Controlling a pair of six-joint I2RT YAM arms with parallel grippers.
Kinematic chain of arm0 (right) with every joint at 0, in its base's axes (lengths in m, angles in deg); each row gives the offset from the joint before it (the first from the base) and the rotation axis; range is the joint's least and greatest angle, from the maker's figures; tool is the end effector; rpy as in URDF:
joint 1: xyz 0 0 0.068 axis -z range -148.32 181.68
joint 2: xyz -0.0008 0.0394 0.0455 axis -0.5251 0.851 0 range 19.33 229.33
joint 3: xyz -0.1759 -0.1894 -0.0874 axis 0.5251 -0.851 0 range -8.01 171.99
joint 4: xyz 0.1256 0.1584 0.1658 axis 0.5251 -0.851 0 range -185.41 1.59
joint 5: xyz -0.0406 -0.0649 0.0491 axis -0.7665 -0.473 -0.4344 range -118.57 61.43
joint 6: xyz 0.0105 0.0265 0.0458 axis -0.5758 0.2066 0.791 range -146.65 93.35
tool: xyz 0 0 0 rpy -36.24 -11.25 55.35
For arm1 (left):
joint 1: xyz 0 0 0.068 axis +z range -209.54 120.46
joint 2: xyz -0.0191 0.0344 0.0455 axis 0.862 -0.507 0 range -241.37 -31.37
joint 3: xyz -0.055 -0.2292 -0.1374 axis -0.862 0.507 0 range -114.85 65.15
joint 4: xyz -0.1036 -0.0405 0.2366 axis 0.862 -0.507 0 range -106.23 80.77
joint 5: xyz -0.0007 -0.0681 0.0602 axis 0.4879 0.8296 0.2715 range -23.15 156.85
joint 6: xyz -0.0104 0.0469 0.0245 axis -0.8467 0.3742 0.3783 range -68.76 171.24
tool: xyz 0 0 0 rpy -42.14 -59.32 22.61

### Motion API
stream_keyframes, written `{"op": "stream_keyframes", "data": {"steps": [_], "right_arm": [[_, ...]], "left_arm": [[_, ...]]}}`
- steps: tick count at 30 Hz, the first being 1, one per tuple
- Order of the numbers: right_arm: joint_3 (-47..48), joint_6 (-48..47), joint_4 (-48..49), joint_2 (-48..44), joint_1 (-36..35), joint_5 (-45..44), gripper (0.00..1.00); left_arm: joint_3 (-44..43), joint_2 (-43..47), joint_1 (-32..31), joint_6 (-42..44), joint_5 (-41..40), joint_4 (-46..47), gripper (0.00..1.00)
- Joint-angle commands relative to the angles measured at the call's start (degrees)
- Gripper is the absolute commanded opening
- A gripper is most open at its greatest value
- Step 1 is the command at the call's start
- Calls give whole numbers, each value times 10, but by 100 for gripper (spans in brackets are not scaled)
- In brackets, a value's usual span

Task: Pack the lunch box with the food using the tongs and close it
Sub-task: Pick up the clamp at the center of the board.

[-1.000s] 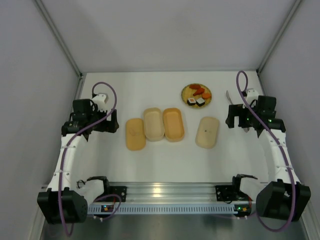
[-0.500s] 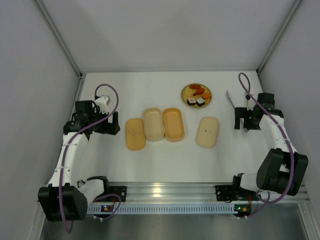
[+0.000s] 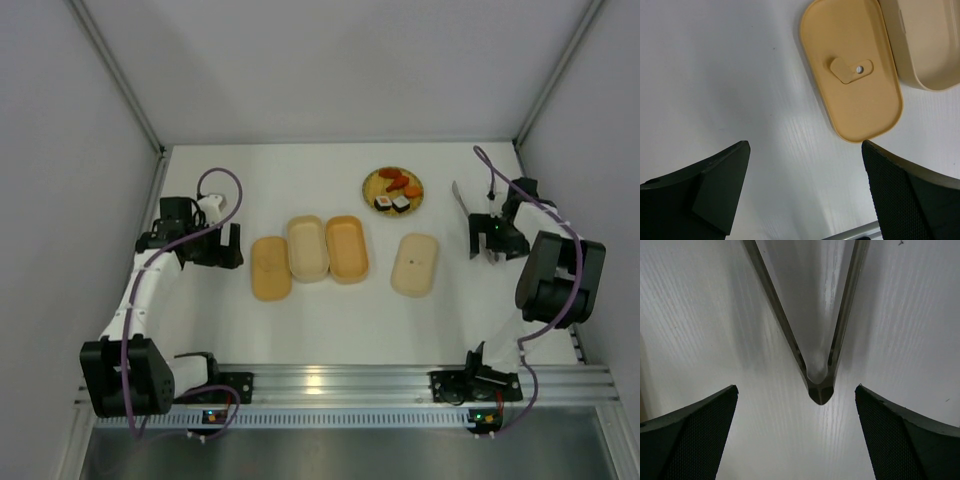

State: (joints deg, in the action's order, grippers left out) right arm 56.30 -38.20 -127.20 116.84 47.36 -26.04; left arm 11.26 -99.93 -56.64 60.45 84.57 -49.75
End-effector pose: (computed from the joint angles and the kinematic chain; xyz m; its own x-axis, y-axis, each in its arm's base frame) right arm 0.3146 -0.0866 0.1870 -0.9485 0.0585 -0.3112 0.0683 0.9974 -0.0208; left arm 0.2376 0.0011 0.2667 -0.7894 0.1128 -0.6034 0.2550 0.9544 -0.1552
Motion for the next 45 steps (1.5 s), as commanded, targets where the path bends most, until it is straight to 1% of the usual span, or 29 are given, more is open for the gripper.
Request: {"op": "stream_keyframes", "data": {"steps": [1,11,17,23,26,28,29,30,32,33,35,36,37,38,41,44,45], "right_arm": [[45,-9,47,29,11,19,99],[136,-7,74,135,13,47,99],[207,5,65,193,12,63,99],[226,6,51,212,8,89,94],[216,0,49,210,9,93,87],[209,-5,50,209,8,92,79],[204,-7,49,208,8,92,77],[201,-8,49,207,9,93,72],[193,-11,46,204,8,95,66],[191,-12,45,203,8,96,60],[187,-15,42,195,8,100,54],[186,-15,40,190,9,103,49],[185,-16,37,183,8,112,47],[186,-16,32,167,8,117,42],[190,-17,14,125,8,136,34],[201,-21,-5,81,8,150,28],[203,-24,-15,71,8,156,25]], "left_arm": [[-22,-12,-1,12,9,26,98],[-38,-51,-1,4,13,40,98],[-41,-62,-1,1,12,44,98],[-42,-62,-1,-2,8,44,98],[-43,-57,-1,-3,10,43,98],[-42,-55,-1,-3,11,42,98],[-44,-53,-1,-5,11,42,98],[-44,-52,-1,-5,12,40,98],[-45,-50,-1,-3,12,40,98],[-46,-46,-1,-3,11,38,98],[-47,-42,-1,-1,7,33,98],[-48,-40,-1,1,7,34,98],[-49,-36,-1,5,4,29,98],[-49,-33,-1,6,2,27,98],[-48,-24,-1,10,-1,22,98],[-46,-14,-1,12,-3,20,98],[-45,-11,-1,13,-3,19,98]]}}
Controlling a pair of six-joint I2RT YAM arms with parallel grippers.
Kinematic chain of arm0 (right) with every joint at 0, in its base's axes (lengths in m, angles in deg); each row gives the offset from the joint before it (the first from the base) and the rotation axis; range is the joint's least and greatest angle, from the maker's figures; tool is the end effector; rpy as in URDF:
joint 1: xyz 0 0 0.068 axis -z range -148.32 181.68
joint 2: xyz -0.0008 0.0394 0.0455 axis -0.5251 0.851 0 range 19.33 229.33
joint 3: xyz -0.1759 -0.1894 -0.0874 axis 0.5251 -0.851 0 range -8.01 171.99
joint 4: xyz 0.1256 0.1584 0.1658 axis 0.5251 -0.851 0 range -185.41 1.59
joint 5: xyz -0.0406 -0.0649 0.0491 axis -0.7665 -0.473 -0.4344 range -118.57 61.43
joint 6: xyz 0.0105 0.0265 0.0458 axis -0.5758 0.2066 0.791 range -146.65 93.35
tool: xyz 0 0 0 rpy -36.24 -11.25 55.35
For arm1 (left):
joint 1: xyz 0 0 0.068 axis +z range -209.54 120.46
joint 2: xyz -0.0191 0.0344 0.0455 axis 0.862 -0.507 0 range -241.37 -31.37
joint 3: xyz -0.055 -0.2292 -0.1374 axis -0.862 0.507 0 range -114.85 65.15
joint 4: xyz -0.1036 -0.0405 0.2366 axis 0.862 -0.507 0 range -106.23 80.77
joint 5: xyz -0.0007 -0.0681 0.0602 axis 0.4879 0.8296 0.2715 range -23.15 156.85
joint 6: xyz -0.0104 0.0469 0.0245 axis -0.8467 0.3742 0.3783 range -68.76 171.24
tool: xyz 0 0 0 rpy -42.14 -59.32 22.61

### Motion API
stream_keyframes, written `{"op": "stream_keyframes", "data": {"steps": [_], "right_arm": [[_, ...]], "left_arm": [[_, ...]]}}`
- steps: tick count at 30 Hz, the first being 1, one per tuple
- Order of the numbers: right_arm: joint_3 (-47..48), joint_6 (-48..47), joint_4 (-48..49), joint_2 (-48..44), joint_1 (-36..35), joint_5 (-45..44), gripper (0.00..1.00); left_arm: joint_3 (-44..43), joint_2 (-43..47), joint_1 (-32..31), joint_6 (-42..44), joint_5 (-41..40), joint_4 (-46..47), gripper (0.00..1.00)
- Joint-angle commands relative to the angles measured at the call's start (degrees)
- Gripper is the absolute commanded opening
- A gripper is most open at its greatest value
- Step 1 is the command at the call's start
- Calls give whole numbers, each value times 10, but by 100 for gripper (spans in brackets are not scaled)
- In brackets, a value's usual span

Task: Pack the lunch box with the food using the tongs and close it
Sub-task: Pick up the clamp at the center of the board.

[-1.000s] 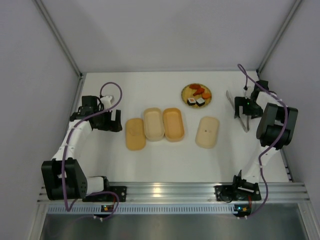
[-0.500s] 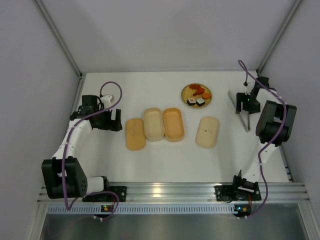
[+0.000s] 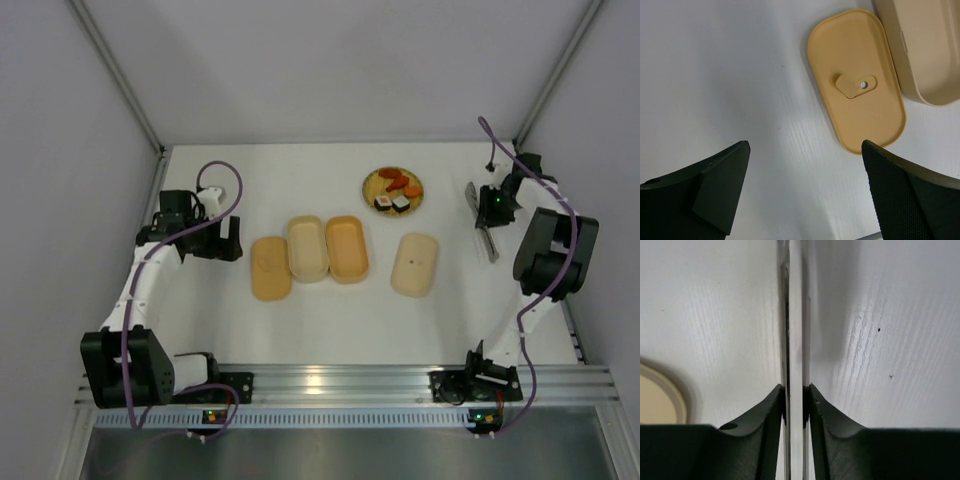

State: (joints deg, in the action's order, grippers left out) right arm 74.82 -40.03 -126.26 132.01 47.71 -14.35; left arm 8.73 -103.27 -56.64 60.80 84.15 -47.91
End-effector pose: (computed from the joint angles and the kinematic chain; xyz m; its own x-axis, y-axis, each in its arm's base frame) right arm 0.3920 -0.1035 0.1867 -0.9063 0.0269 -0.4217 -0.0325 0.9906 0.1332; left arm 0.2536 0.0022 0.2694 -0.7775 0.1195 -0.6174 0.2583 0.9558 -0.1404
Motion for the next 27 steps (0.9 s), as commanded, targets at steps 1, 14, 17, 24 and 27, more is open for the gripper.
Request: {"op": "stream_keyframes", "data": {"steps": [1,14,17,24,27], "right_arm": [[22,-7,-31,-100,5,41,23],[95,-23,-147,-176,3,120,18],[111,-23,-166,-183,-2,136,19],[127,-15,-181,-187,-23,160,21],[126,-14,-187,-190,-49,174,23]], "left_arm": [[-18,24,-1,9,1,0,98],[-21,40,-1,12,1,-6,98],[-22,40,-1,12,5,-6,98],[-21,40,-2,9,20,-7,98],[-22,45,-1,14,34,-11,98]]}}
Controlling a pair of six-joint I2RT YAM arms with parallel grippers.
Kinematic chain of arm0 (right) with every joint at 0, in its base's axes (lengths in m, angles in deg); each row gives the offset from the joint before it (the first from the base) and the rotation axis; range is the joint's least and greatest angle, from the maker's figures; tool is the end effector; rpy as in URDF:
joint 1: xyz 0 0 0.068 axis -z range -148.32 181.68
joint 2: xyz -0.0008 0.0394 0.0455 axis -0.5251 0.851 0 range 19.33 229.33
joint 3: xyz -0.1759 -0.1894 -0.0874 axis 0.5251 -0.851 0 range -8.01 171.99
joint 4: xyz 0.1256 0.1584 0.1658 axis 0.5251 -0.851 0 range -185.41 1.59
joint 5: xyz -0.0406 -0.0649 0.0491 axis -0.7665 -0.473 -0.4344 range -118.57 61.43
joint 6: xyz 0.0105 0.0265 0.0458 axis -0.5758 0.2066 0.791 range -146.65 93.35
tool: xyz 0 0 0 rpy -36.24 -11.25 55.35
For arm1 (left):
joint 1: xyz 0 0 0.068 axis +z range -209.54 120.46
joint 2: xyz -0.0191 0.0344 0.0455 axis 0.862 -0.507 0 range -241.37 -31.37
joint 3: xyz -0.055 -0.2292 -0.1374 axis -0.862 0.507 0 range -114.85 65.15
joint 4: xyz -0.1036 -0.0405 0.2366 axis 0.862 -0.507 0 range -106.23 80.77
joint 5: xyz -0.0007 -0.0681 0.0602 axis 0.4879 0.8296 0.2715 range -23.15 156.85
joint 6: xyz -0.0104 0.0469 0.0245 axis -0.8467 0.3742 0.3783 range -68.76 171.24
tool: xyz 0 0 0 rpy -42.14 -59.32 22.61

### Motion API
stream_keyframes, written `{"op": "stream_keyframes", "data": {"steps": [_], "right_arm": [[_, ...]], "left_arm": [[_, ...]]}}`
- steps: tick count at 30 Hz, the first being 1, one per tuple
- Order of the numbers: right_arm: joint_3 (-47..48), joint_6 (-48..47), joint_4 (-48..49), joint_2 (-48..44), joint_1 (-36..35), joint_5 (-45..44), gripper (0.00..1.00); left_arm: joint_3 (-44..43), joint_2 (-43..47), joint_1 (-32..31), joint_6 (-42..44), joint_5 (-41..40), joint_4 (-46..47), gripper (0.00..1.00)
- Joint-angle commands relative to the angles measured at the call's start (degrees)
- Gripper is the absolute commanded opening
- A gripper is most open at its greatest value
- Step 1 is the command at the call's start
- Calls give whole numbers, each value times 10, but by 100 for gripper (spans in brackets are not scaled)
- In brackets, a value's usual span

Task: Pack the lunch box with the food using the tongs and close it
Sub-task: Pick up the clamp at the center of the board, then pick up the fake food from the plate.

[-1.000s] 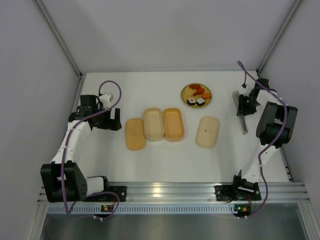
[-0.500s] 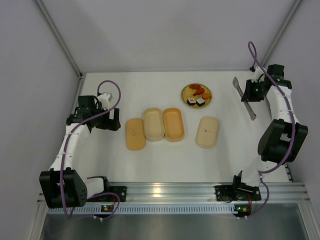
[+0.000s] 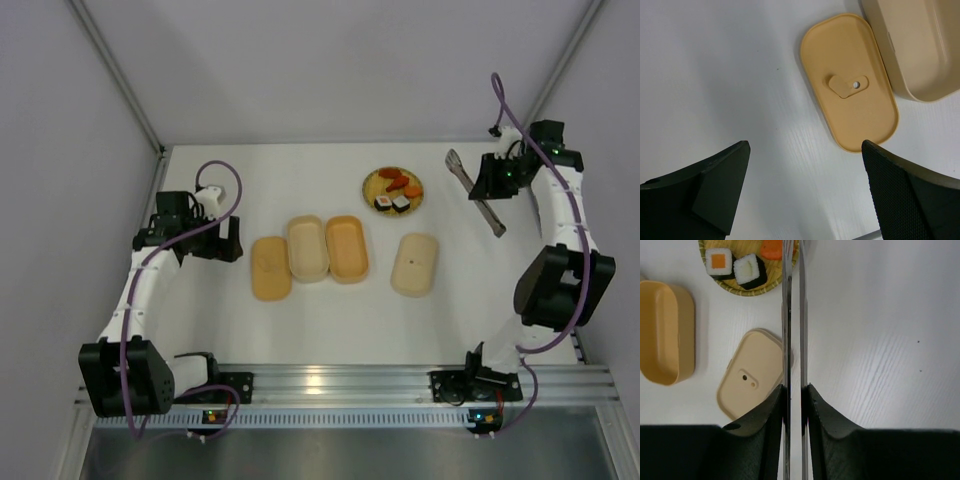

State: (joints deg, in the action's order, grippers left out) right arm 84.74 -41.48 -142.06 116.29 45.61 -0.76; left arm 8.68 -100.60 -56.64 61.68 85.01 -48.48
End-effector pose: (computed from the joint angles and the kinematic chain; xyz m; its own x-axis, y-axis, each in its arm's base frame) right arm 0.3504 -0.0697 0.3280 -0.7873 -0.0380 -0.6153 -0.2374 0.9398 0.2456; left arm 0.2452 0.0012 0.2798 -0.7481 0.1346 -0.6498 0.2838 0.9500 -0.1299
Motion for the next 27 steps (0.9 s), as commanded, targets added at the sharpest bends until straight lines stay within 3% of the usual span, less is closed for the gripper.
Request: {"op": "stream_keyframes", "data": {"steps": [1,6,16,27], "right_arm": [[28,2,-30,-35,-35,42,24],[26,9,-38,-42,-79,56,26],[16,56,-23,-48,-192,65,30],[37,61,-19,-36,-210,51,33]], "left_arm": [[-20,23,-2,11,40,-7,98],[-17,54,-1,43,136,-5,98],[-22,100,-2,133,256,29,98],[-13,103,-2,124,268,43,99]]}}
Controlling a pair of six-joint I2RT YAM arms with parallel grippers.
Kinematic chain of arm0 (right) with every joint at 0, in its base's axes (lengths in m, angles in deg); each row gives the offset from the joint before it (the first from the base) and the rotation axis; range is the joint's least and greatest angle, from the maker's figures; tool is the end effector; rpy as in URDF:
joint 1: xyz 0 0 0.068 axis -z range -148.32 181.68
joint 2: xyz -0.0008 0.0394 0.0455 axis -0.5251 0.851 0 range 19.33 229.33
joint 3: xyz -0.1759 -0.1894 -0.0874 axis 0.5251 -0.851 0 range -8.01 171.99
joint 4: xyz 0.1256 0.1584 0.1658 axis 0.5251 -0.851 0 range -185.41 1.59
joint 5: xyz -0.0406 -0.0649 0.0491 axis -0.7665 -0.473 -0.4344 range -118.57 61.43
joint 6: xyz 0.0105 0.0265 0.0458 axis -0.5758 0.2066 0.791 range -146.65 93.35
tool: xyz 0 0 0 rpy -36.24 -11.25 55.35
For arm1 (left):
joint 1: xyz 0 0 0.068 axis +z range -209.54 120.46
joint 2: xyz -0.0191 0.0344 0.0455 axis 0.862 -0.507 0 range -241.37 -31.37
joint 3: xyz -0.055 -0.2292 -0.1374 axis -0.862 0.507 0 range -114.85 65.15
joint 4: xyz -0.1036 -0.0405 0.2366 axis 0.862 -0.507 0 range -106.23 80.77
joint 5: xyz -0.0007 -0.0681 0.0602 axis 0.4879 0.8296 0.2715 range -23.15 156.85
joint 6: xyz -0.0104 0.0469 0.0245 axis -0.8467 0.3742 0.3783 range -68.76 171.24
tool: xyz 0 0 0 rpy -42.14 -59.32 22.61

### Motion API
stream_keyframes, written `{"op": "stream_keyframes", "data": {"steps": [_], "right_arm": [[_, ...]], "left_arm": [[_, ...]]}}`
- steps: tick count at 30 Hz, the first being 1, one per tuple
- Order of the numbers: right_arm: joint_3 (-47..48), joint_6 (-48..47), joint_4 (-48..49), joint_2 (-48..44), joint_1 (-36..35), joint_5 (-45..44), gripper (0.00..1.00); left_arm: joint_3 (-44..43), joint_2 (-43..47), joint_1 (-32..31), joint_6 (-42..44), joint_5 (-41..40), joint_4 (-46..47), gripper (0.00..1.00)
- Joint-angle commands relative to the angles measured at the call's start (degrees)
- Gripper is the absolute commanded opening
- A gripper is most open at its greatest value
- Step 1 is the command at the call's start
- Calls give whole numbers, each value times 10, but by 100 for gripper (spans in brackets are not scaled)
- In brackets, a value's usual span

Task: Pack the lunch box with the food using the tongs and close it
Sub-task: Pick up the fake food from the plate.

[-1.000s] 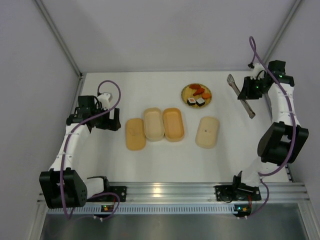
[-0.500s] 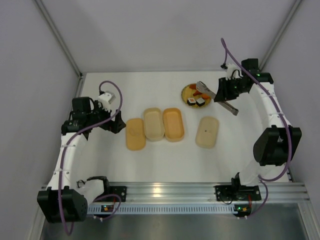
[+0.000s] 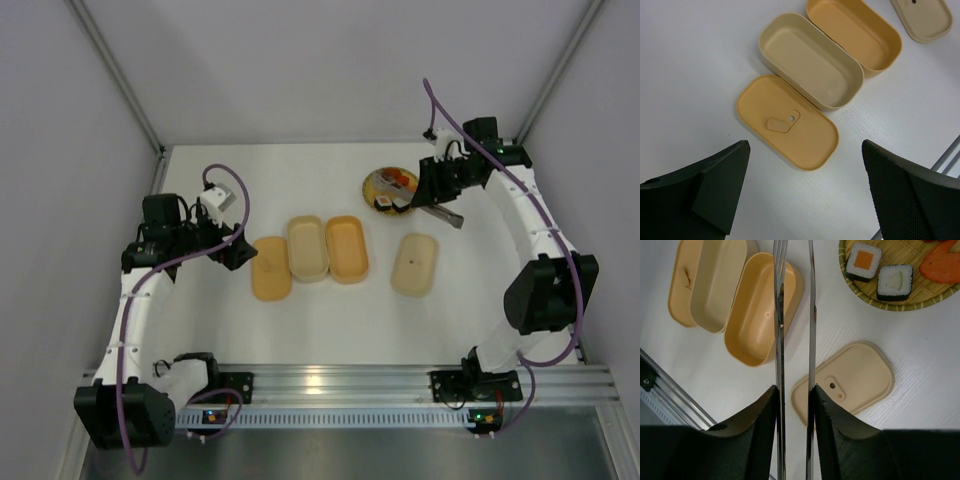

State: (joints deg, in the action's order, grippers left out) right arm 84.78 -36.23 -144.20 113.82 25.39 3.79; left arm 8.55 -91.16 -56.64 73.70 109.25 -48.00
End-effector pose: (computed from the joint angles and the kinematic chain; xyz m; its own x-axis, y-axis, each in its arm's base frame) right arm 0.3392 0.0566 0.3416 -0.7635 -0.2257 -0.6050 -0.5127 0.7815 0.3555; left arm 0.2106 -0.0135 0.3209 -0.4401 0.2603 -0.8594 0.6834 0.7179 -0.1325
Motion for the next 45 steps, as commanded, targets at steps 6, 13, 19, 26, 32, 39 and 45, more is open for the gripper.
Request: {"op": "stream_keyframes", "data": {"steps": [6,13,19,26,32,39,45], "right_arm": [[59,13,4,-1,-12,-13,34],[71,23,20,11,-12,-61,34],[78,23,39,24,-11,-129,35],[95,17,53,53,-12,-162,36],[100,6,39,77,-12,-138,36],[99,33,40,95,-13,-112,38],[109,41,28,116,-14,-88,43]], "left_arm": [[-6,8,-1,-15,21,51,98],[-5,1,-2,-34,12,65,99],[-2,-7,-1,-48,-4,72,98],[-2,-23,-1,-57,-10,72,99],[-2,-37,-1,-53,-10,65,98],[4,-37,-1,-60,-6,74,98],[5,-38,-1,-61,-7,73,98]]}}
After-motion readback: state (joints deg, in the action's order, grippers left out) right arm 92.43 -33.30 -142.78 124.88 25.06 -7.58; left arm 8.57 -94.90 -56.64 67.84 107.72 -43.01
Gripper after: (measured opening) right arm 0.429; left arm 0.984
